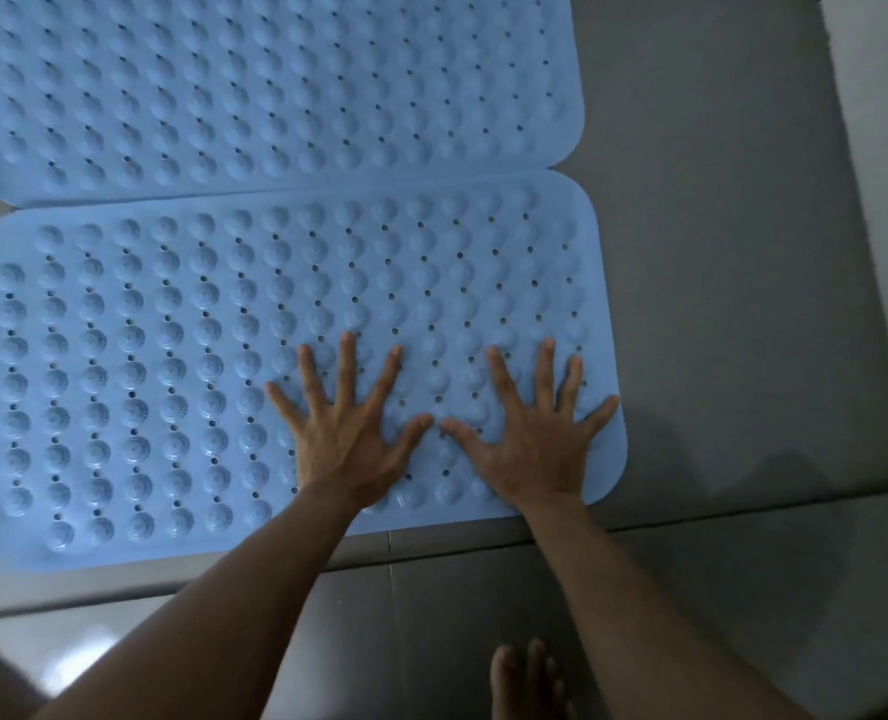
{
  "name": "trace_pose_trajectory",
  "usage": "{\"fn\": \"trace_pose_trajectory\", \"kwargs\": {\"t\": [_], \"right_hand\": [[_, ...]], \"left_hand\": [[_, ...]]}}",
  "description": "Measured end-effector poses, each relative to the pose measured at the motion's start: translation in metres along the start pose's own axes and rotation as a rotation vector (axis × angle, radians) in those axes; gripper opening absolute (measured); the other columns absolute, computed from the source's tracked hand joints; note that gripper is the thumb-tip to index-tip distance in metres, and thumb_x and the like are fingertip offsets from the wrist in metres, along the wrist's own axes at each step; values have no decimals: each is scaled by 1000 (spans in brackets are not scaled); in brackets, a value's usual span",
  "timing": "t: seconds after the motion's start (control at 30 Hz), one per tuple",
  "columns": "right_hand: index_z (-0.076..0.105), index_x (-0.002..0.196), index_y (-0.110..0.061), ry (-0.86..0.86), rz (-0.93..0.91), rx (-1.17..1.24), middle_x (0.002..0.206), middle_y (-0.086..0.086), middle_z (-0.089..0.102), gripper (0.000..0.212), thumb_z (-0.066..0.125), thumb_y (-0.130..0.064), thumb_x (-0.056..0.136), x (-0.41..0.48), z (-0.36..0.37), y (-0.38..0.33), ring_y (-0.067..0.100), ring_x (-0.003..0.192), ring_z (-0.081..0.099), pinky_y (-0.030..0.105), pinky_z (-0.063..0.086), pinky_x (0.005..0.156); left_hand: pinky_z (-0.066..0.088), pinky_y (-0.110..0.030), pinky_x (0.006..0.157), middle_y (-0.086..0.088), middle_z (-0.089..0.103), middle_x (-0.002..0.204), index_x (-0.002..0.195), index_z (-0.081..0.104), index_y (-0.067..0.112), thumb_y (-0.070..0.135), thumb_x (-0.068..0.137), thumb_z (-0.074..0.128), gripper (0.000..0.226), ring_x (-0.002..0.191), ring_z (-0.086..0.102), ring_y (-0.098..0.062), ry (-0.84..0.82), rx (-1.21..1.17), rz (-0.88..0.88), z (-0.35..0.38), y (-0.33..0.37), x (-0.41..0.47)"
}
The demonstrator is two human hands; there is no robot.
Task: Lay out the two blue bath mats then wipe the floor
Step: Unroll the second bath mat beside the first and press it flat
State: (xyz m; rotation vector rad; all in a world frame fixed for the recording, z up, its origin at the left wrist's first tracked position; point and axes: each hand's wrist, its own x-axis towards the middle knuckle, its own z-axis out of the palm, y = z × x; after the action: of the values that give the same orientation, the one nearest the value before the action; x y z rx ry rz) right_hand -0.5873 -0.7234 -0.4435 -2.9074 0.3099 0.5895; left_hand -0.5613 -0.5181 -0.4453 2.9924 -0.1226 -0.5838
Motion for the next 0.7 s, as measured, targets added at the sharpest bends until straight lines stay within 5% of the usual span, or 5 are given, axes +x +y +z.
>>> {"fn": "trace_pose_trajectory", "kwargs": {"t": [0.37, 0.57, 0.7], "right_hand": [[-18, 152, -50, -51, -11, 15, 163, 4, -29, 89, 7, -94, 79, 3, -5, 3, 36, 150, -24, 79, -6, 106], [-30, 148, -46, -103, -26, 20, 158, 6, -40, 82, 11, -85, 88, 0, -10, 3, 33, 145, -35, 78, -10, 107], [-32, 147, -47, -215, 5, 35, 158, 8, -40, 79, 8, -82, 89, 1, -23, -2, 34, 144, -38, 77, -9, 108]], "left_hand": [[-4, -78, 108, 0, -19, 165, 153, -10, 49, 85, 86, 21, 83, 146, -26, -43, -35, 10, 8, -3, 0, 3], [-10, -76, 108, 5, -37, 158, 147, -25, 52, 83, 87, 9, 75, 140, -39, -40, -140, -31, 19, -17, -1, 1], [-6, -75, 111, 5, -32, 160, 148, -21, 53, 85, 83, 3, 76, 144, -30, -42, -240, -13, 43, -39, -5, 4]]}}
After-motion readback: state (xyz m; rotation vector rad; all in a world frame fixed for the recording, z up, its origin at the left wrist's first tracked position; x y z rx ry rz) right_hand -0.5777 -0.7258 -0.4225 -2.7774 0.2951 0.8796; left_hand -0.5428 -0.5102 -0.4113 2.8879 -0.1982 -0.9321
